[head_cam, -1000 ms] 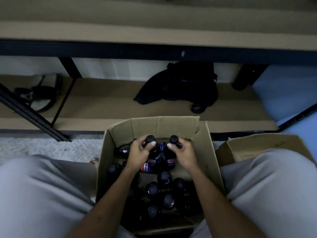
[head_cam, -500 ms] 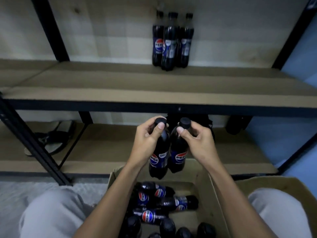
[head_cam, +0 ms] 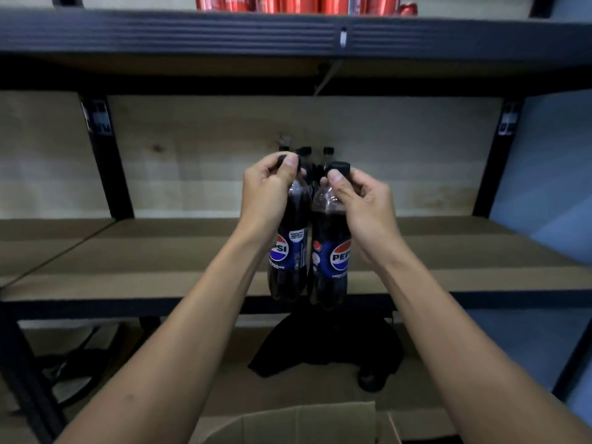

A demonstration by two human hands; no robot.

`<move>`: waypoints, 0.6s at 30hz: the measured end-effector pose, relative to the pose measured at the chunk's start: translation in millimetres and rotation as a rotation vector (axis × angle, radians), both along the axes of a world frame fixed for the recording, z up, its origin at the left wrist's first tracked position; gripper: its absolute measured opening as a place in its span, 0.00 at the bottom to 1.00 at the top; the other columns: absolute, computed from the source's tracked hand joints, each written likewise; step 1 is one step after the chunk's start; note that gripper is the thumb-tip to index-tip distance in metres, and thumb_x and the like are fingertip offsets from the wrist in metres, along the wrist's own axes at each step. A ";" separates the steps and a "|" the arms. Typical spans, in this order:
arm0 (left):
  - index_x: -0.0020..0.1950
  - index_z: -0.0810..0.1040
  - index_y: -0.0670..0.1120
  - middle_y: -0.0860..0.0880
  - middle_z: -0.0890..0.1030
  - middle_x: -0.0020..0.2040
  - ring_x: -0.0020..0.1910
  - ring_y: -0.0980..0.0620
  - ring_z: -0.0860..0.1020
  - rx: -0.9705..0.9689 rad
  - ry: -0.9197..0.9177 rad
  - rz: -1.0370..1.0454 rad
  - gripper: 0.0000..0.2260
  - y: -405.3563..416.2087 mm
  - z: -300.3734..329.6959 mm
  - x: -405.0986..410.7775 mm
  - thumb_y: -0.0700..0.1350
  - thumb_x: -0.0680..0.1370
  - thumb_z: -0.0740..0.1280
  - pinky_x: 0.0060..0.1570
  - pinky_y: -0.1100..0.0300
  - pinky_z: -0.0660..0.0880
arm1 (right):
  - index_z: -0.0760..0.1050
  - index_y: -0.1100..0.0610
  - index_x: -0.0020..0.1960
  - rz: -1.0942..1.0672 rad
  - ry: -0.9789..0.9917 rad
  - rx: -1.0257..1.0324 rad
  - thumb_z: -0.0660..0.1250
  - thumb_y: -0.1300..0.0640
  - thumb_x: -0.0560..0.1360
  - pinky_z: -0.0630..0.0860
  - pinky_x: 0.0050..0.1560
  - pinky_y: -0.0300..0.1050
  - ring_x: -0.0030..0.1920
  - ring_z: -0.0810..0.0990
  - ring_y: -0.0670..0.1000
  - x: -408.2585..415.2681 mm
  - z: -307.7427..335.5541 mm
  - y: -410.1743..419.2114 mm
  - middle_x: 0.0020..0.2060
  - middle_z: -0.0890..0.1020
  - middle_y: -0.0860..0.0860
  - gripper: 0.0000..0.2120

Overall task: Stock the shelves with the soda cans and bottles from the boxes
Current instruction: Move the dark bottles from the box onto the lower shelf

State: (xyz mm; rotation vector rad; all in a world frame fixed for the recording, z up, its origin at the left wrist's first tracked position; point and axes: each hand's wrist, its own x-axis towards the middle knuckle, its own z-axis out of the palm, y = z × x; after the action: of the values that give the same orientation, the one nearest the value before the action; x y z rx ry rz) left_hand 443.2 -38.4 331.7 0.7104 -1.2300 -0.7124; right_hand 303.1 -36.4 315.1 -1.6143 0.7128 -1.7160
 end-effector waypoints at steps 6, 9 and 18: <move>0.46 0.82 0.42 0.40 0.83 0.45 0.44 0.43 0.82 0.057 -0.012 0.038 0.10 -42.6 -15.6 2.1 0.47 0.78 0.65 0.55 0.37 0.77 | 0.81 0.60 0.54 -0.002 -0.020 0.043 0.66 0.57 0.80 0.80 0.56 0.54 0.49 0.85 0.55 8.4 -11.2 -41.1 0.46 0.86 0.54 0.08; 0.48 0.82 0.45 0.43 0.85 0.46 0.48 0.42 0.83 0.066 -0.021 0.120 0.11 -58.4 -21.0 1.6 0.51 0.78 0.65 0.55 0.39 0.77 | 0.81 0.60 0.54 -0.037 -0.022 0.040 0.65 0.56 0.80 0.80 0.55 0.55 0.49 0.85 0.56 12.2 -12.5 -55.0 0.46 0.86 0.55 0.09; 0.67 0.71 0.48 0.51 0.78 0.59 0.60 0.54 0.76 -0.154 -0.248 0.259 0.16 -58.5 -67.1 1.0 0.53 0.82 0.58 0.61 0.51 0.74 | 0.64 0.51 0.75 -0.194 0.117 -0.003 0.62 0.40 0.79 0.70 0.70 0.52 0.69 0.72 0.45 19.0 -54.8 -68.2 0.68 0.75 0.48 0.29</move>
State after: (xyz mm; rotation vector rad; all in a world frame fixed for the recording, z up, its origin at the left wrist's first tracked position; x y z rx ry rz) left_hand 444.2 -96.9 264.7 0.8290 -1.3700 -0.3187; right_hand 322.1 -104.6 260.3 -1.7052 0.9518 -1.7676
